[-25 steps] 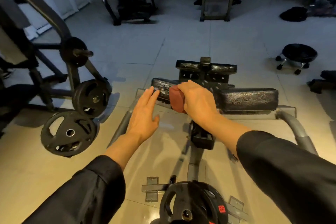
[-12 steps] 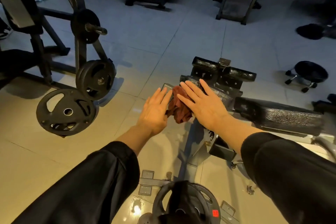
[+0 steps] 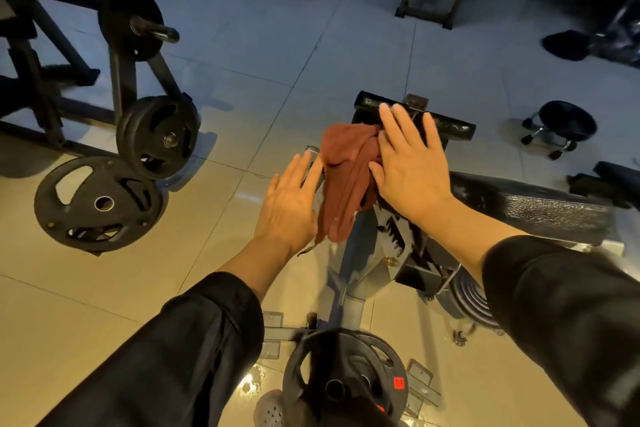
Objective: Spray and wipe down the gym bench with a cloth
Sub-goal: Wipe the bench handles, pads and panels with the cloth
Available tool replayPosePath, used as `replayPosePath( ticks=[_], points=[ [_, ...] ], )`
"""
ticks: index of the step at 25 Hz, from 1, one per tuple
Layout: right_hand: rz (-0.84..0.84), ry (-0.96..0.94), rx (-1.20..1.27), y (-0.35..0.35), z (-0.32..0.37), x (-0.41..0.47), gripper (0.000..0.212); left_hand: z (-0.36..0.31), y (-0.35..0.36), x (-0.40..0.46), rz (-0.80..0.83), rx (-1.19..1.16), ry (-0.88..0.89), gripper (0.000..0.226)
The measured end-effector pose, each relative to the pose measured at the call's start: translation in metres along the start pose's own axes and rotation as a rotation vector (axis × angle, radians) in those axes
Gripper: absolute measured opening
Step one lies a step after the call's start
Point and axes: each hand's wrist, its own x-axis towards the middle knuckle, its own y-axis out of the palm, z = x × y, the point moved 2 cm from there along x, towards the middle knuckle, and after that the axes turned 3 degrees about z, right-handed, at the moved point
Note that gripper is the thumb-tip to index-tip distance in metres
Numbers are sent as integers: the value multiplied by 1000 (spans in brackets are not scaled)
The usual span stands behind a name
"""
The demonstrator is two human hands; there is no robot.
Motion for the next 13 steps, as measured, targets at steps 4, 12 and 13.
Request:
replayPosePath(
  ticks=[4,12,13],
  points=[
    [-52,-92,188,-9,16,6,56,3,3,-3,-86,10,70,93],
    [158,-251,115,5,47,-4,78,7,12,-8,-110,58,58,91],
    [150,-268,86,8,50,-6,83,7,12,-10,-113,65,71,91]
  ],
)
